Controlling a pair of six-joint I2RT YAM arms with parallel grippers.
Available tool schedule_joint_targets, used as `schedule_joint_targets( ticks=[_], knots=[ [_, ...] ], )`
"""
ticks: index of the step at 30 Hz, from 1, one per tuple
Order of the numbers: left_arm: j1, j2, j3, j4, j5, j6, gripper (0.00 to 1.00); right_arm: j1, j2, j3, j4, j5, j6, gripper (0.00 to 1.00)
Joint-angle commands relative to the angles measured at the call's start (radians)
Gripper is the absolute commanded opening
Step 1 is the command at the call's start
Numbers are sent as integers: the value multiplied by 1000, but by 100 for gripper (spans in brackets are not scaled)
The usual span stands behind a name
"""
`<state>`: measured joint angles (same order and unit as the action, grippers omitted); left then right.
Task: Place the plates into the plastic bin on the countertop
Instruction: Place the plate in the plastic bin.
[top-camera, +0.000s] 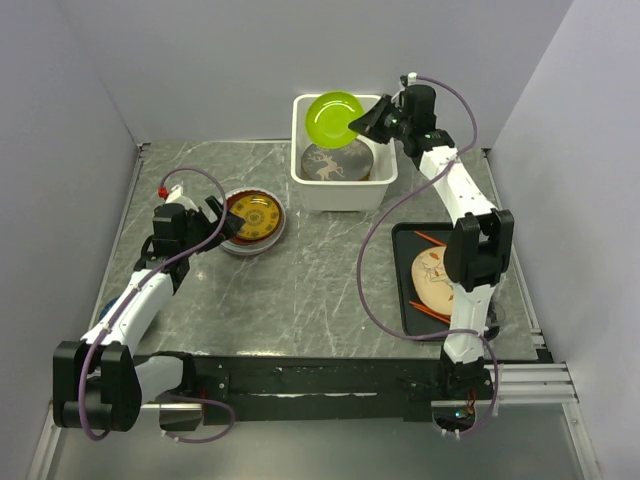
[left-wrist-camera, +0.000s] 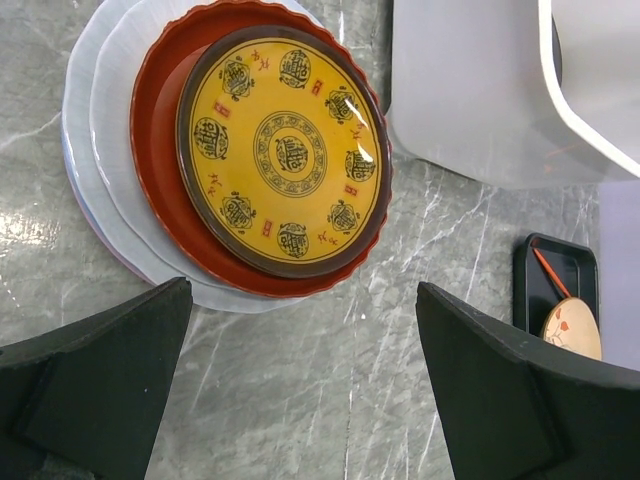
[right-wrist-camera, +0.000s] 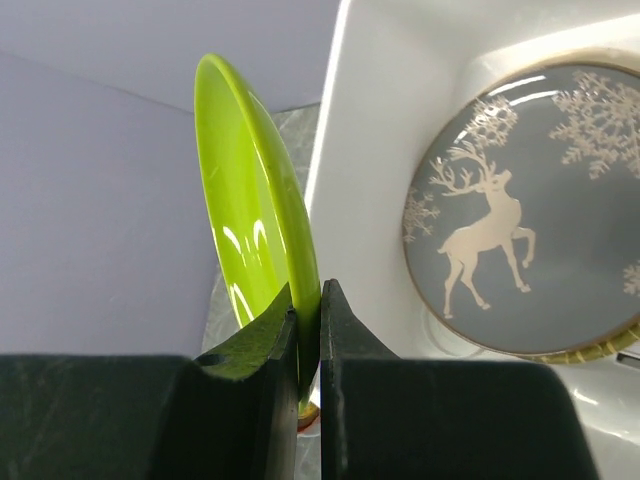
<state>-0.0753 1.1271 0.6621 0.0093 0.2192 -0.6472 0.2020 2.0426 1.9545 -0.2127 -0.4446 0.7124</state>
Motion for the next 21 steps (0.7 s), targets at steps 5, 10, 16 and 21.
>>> schedule_joint_targets(
  ticks=[5, 10, 16, 21],
  knots=[
    [-3, -21, -10, 46, 22, 6, 99, -6, 89, 116, -20, 23, -17, 0],
    [-3, -30, -1, 18, 8, 15, 99, -10, 134, 132, -13, 21, -14, 0],
    [-3, -27, -5, 15, 0, 20, 99, -12, 186, 147, -19, 32, -19, 0],
    [-3, -6, -6, 23, 9, 20, 99, -12, 212, 152, -27, 56, -34, 0]
  ],
)
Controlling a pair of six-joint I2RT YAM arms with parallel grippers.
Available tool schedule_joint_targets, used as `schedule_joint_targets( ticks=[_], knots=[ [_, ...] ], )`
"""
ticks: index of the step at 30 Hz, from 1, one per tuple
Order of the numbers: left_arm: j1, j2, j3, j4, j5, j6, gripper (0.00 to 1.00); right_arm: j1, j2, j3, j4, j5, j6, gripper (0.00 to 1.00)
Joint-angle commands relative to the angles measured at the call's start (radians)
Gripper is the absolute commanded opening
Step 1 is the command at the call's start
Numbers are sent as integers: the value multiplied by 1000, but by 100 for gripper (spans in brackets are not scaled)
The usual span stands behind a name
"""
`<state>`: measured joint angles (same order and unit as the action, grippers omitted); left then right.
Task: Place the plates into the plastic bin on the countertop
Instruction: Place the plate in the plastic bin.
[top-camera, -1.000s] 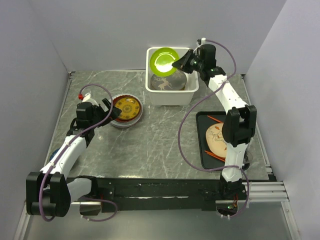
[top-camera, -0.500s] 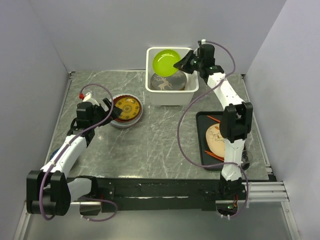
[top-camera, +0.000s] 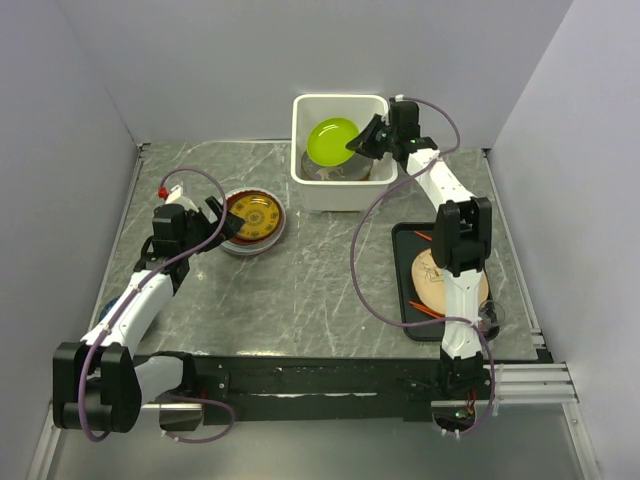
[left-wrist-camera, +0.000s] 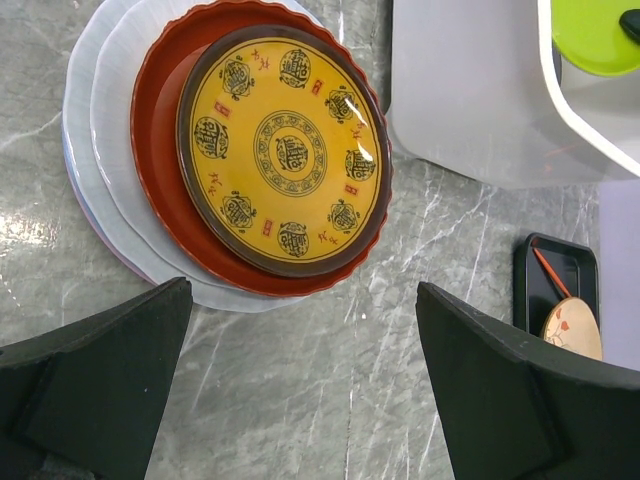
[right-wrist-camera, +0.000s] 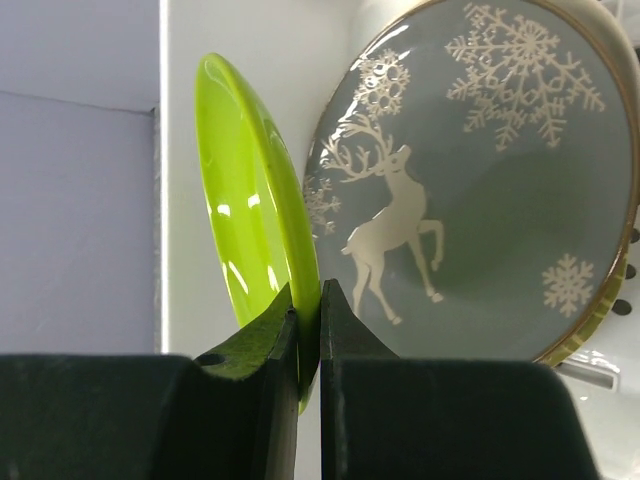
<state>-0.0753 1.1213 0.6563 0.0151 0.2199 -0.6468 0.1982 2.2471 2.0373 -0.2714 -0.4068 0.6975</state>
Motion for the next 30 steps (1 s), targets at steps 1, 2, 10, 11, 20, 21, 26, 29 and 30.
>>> schedule_joint_targets(
  ticks=[1, 2, 10, 11, 20, 21, 26, 29, 30],
  knots=[
    [-3, 6, 0, 20, 12, 19, 99, -9, 12, 72, 29, 19, -23, 0],
    [-3, 9, 2, 20, 12, 21, 99, -8, 28, 84, 23, 19, -23, 0],
    [-3, -3, 3, 16, 18, 26, 99, -9, 57, 92, 3, 51, -35, 0],
    [-4, -5, 2, 17, 21, 24, 99, -9, 62, 90, 1, 52, -35, 0],
    [-4, -9, -6, 16, 26, 27, 99, -8, 85, 83, -6, 57, -32, 7],
    [-4, -9, -4, 16, 27, 27, 99, -9, 88, 83, -11, 59, -32, 7],
    [-4, -8, 0, 13, 27, 29, 99, -8, 109, 104, -32, 62, -38, 10],
    [-4, -9, -1, 13, 27, 27, 99, -9, 112, 100, -37, 63, -39, 12],
    [-4, -9, -1, 13, 29, 29, 99, -8, 114, 98, -38, 63, -39, 12]
  ],
)
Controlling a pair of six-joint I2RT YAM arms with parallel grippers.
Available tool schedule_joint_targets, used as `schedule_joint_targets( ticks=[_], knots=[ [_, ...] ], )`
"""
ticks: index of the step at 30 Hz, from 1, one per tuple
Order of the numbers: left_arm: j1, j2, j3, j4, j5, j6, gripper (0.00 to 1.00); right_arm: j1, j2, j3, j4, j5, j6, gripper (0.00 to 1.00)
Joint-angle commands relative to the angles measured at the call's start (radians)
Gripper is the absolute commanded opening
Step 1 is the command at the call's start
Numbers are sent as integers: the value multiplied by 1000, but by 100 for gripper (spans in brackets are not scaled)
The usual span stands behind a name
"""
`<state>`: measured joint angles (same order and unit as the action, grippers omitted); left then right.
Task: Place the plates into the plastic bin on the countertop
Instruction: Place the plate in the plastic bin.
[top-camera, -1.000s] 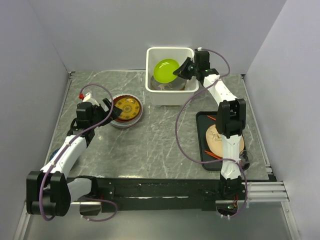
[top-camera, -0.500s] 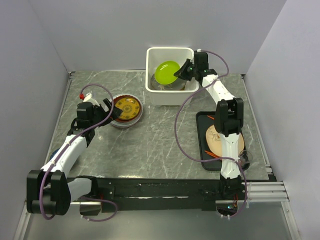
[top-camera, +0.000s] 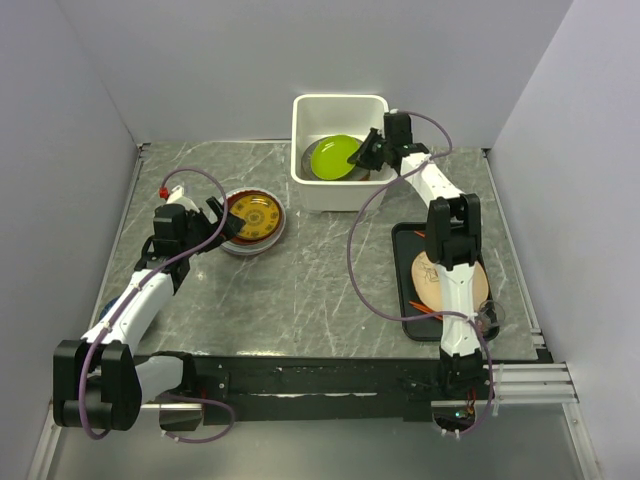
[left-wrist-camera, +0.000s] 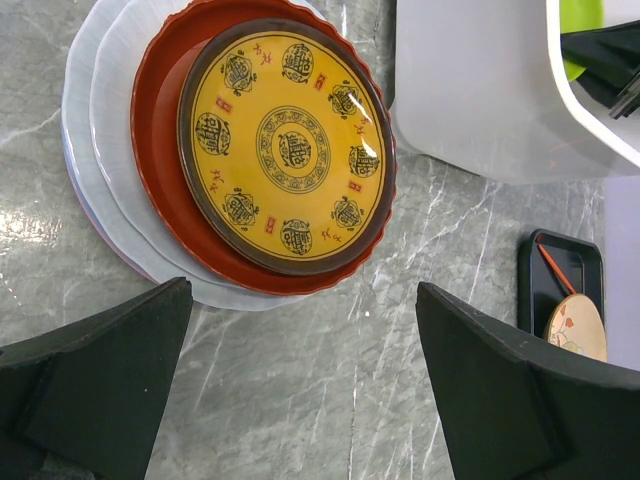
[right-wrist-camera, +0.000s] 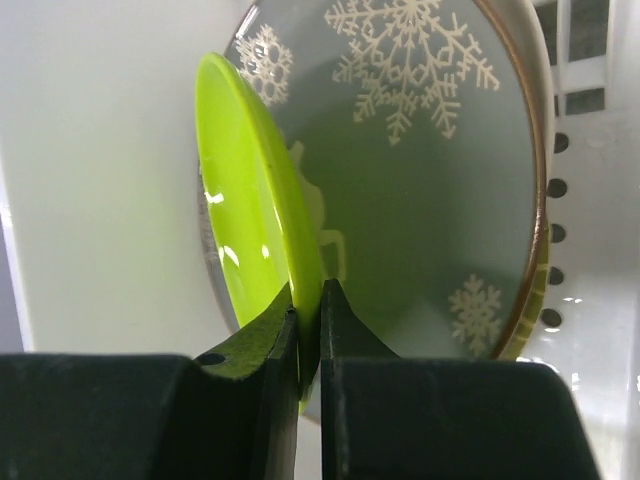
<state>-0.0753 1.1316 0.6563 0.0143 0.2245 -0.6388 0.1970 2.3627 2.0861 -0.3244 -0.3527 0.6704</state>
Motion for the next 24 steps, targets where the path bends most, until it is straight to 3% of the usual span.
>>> schedule_joint_targets(
  ticks=[1, 7, 24],
  knots=[
    [-6, -20, -1, 13, 24, 21, 99, -7, 0, 49, 15, 11, -12, 16],
    [-4, -21, -1, 13, 22, 19, 99, -5, -8, 42, 10, 14, -12, 31],
    [-4, -24, -6, 13, 22, 16, 99, -5, -126, 43, -82, 92, -41, 58]
  ],
)
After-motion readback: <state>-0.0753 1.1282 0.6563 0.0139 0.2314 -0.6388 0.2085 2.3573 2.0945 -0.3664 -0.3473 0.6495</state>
